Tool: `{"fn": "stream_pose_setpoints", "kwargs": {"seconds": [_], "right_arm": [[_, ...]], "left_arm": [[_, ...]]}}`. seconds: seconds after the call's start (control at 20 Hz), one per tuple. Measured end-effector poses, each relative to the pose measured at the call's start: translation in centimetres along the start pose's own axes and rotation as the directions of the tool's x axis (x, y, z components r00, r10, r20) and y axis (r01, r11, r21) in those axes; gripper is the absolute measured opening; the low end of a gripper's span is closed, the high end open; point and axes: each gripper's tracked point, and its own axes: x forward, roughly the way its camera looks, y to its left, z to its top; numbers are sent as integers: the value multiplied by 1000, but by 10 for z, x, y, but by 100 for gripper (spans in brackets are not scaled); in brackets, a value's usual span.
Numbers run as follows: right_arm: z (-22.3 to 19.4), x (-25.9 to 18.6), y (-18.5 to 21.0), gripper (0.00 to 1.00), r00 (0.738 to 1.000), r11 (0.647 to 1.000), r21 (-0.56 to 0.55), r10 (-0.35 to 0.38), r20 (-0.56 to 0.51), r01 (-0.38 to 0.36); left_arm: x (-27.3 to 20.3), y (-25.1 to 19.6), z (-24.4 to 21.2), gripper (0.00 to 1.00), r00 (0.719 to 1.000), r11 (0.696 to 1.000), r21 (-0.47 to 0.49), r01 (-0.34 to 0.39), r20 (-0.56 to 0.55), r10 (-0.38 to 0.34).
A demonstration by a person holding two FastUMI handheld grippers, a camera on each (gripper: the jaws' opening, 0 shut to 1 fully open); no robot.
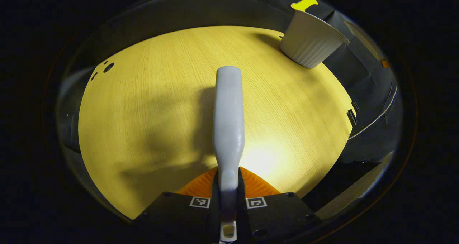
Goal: Pick up the small broom and dustpan from the desktop, sweep the trash into the dustpan with the broom, and then empty the trash into the garbage bin.
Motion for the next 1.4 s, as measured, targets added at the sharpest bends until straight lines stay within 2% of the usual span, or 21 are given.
{"fn": "stream_pose_setpoints", "kwargs": {"seconds": [0.2,0.45,0.55,0.75,0.9,0.95,1.15,1.4], "right_arm": [[26,28,-27,35,993,996,-58,-74,-86,70],[59,43,-34,35,982,980,-181,-114,-151,86],[69,50,-39,35,974,963,-243,-158,-162,115],[80,63,-41,35,967,950,-284,-182,-177,127],[87,66,-55,35,944,893,-410,-276,-181,183],[92,66,-58,35,941,885,-424,-290,-176,194],[97,70,-62,35,933,872,-447,-308,-186,198],[99,69,-60,35,930,875,-446,-306,-205,189]], "left_arm": [[5,2,-5,22,1000,1000,3,8,-7,-8],[8,-5,-25,22,1000,999,-38,23,-17,-24],[8,-8,-29,22,1000,999,-38,23,-14,-23],[7,-15,-29,22,1000,999,-37,16,-8,-16],[7,-16,-29,22,1000,999,-40,14,-4,-14],[7,-16,-29,22,1000,999,-39,14,-4,-14],[6,-15,-29,22,1000,999,-38,8,-4,-9],[6,-17,-30,22,1000,999,-34,11,-8,-12]]}}
